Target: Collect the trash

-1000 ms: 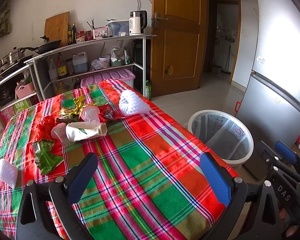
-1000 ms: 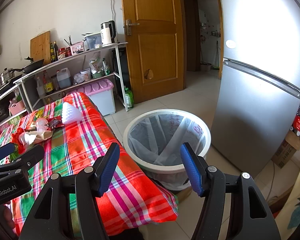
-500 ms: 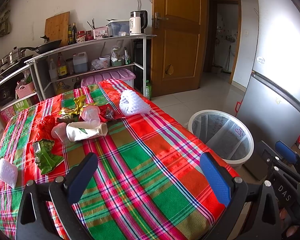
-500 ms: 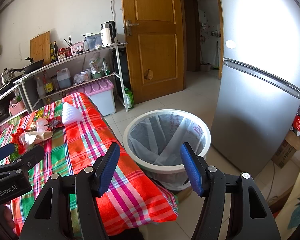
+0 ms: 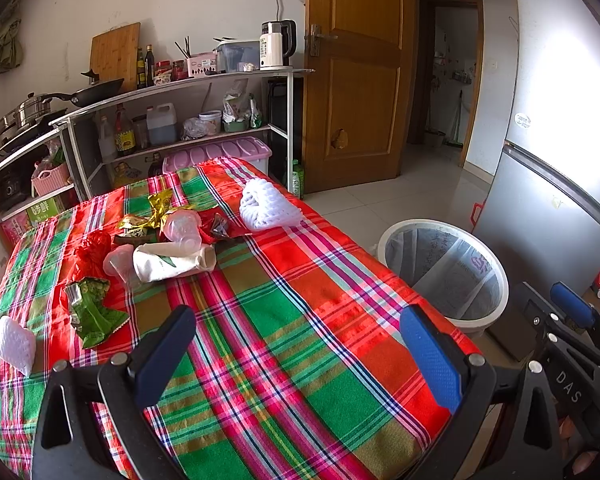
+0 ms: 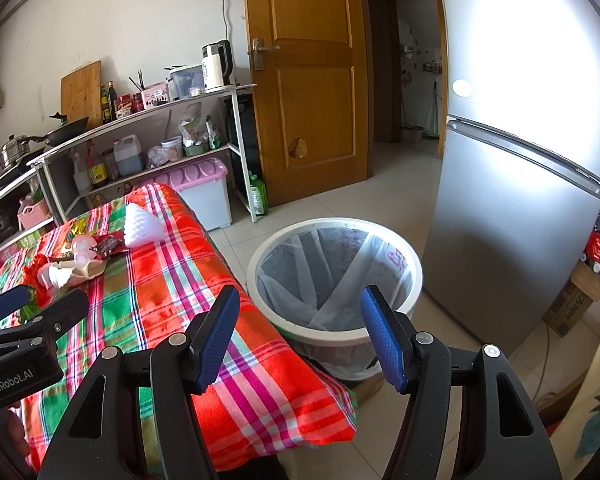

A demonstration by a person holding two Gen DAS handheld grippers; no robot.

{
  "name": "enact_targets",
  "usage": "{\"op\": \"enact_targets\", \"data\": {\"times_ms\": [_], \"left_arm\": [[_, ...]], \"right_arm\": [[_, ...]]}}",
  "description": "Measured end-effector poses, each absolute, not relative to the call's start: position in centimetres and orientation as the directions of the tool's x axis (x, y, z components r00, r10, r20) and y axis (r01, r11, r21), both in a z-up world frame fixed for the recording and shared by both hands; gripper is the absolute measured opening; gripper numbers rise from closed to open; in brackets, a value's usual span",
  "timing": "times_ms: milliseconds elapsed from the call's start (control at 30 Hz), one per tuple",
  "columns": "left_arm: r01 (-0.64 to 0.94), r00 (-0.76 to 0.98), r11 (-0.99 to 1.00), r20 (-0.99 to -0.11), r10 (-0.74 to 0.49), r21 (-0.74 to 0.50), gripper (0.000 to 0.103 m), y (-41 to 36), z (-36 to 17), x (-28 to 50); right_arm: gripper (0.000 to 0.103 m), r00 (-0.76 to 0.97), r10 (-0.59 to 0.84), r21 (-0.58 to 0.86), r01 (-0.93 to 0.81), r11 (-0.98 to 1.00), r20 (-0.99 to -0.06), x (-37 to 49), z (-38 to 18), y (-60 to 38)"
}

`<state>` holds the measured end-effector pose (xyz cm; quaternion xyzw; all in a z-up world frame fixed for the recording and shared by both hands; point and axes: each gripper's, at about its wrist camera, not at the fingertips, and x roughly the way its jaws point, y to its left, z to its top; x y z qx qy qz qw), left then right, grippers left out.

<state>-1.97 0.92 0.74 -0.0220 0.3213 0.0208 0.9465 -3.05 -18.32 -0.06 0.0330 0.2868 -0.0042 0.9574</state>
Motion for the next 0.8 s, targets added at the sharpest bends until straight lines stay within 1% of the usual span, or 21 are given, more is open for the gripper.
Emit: {"op": "enact_targets", "data": {"times_ms": [400,600,800], "left_arm": [[-0.069,0.784,0.997,-0.619,0.041,-0.022,0.103,1.8,0.5,-2.0],[-0.112,0.772,0.994,-0.632,0.076,-0.017,0.103,3.4,0.1,-1.8],[-0.167,0.751,0.986,-0.646,0.138,0.017,0.103,5.0,-0.2,-1.6]], "right_arm": [[0.064,0.834,0.022,0.059,0.012,0.998,-0.551,-2.6,-0.1,-17.9],[0.064,0.835,0.055,0.057,-0.028,0.998,-0.547,-1.9,-0.1,-16.9],[0.064,0.824,0.110,0.066,-0.088,0.994,-0.556,-0.4,-0.3,-15.6]]}}
